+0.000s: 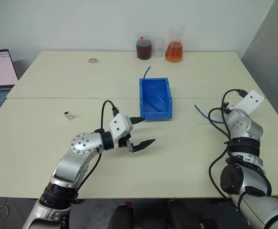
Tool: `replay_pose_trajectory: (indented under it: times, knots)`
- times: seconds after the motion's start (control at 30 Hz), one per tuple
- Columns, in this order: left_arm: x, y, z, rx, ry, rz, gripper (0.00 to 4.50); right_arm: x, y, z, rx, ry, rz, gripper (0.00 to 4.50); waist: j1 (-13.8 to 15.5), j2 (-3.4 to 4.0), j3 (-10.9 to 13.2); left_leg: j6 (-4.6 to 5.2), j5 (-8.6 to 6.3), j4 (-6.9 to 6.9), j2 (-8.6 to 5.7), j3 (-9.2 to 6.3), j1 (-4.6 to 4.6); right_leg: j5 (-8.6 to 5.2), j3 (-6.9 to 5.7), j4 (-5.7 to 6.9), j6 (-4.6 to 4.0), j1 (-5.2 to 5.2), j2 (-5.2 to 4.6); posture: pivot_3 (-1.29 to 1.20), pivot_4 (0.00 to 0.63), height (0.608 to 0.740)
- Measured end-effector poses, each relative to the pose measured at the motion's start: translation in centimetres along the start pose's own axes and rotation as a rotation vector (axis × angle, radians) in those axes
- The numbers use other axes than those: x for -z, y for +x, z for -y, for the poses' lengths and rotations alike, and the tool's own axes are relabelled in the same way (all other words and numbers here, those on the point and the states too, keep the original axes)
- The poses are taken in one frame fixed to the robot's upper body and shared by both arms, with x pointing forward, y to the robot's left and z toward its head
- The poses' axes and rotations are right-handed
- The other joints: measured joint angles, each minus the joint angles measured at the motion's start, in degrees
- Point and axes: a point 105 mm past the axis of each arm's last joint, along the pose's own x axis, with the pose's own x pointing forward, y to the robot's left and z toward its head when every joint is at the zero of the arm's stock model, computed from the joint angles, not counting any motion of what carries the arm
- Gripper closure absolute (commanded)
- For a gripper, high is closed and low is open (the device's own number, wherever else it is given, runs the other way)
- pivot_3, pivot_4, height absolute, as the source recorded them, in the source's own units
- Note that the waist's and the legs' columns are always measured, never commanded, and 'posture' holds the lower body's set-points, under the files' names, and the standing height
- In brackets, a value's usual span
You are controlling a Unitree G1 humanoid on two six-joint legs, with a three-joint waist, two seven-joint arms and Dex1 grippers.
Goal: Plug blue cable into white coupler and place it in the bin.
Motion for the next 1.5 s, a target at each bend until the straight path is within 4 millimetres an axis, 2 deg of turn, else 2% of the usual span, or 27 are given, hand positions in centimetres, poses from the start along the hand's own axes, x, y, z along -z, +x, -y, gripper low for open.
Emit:
replay_pose_trajectory:
  times: [0.3, 0.37, 0.57, 0.63, 0.7, 0.87, 1.03, 1.17, 1.37, 1.5]
  knots:
    - [0.8, -0.4, 0.3, -0.027, -0.019, -0.020, 0.00, 0.2, -0.4, 0.3, 0.071, 0.000, -0.007, 0.06, -0.1, 0.01, 0.0, 0.01, 0.00, 0.02, 0.00, -0.02, 0.03, 0.00, -0.01, 0.08, 0.00, 0.01, 0.02, 0.00, 0.150, 0.740]
    - [0.8, -0.5, 0.2, -0.033, -0.018, -0.018, 0.00, -0.6, -0.7, 0.1, 0.058, -0.002, 0.021, 0.06, -0.1, 0.03, 0.0, 0.01, 0.00, 0.02, 0.00, -0.02, 0.03, 0.00, -0.01, 0.08, 0.00, 0.00, 0.02, 0.00, 0.150, 0.740]
    - [0.8, -0.4, 0.2, -0.034, -0.021, -0.015, 0.00, -4.9, -2.8, -1.2, 0.014, 0.011, 0.155, 0.06, -0.1, 0.06, 0.0, 0.01, 0.00, 0.01, 0.01, -0.04, 0.03, 0.00, -0.03, 0.10, 0.00, 0.00, 0.03, 0.00, 0.150, 0.740]
    - [0.8, -0.4, 0.2, -0.035, -0.022, -0.014, 0.00, -5.3, -3.6, -1.3, 0.029, 0.026, 0.154, 0.06, -0.1, 0.06, 0.0, 0.01, 0.00, 0.02, 0.02, -0.05, 0.03, 0.00, -0.03, 0.11, 0.00, 0.00, 0.03, 0.00, 0.150, 0.740]
    - [0.7, -0.3, 0.3, -0.034, -0.026, -0.007, 0.00, -4.5, -4.5, -1.3, 0.048, 0.070, 0.099, 0.06, -0.1, 0.07, 0.0, 0.01, 0.00, 0.02, 0.02, -0.06, 0.04, 0.00, -0.04, 0.15, 0.00, 0.00, 0.03, 0.00, 0.150, 0.740]
    - [0.7, -0.1, 0.5, -0.029, -0.030, -0.003, 0.00, -2.5, -5.0, -0.7, 0.091, 0.077, 0.018, 0.06, -0.1, 0.09, 0.0, 0.02, 0.01, 0.03, 0.00, -0.06, 0.04, 0.00, -0.04, 0.19, 0.00, -0.01, 0.02, 0.00, 0.150, 0.740]
    - [0.8, -0.1, 0.5, -0.029, -0.030, -0.005, 0.00, -0.7, -4.3, 0.6, 0.136, 0.079, -0.033, 0.06, -0.1, 0.09, 0.0, 0.02, 0.01, 0.03, -0.01, -0.05, 0.05, 0.00, -0.03, 0.19, 0.00, -0.01, 0.03, 0.00, 0.150, 0.740]
    - [0.8, -0.1, 0.5, -0.029, -0.032, -0.008, 0.00, 1.7, -3.2, 1.7, 0.186, 0.092, -0.111, 0.06, -0.3, 0.11, 0.0, 0.02, 0.01, 0.03, -0.01, -0.04, 0.06, 0.00, -0.03, 0.21, -0.01, -0.02, 0.03, 0.00, 0.150, 0.740]
    - [0.9, -0.1, 0.5, -0.032, -0.038, -0.014, 0.00, 1.4, -2.0, 2.4, 0.201, 0.131, -0.094, 0.06, -0.2, 0.08, 0.0, 0.02, 0.01, 0.07, -0.01, -0.05, 0.07, 0.00, -0.04, 0.21, 0.00, 0.03, 0.04, 0.00, 0.150, 0.740]
    - [0.9, -0.1, 0.5, -0.036, -0.041, -0.018, 0.00, 1.3, -1.4, 2.8, 0.209, 0.166, -0.089, 0.77, -0.2, -0.05, -0.1, 0.03, 0.01, 0.10, -0.01, -0.06, 0.09, 0.00, -0.04, 0.22, 0.00, 0.06, 0.04, 0.00, 0.150, 0.740]
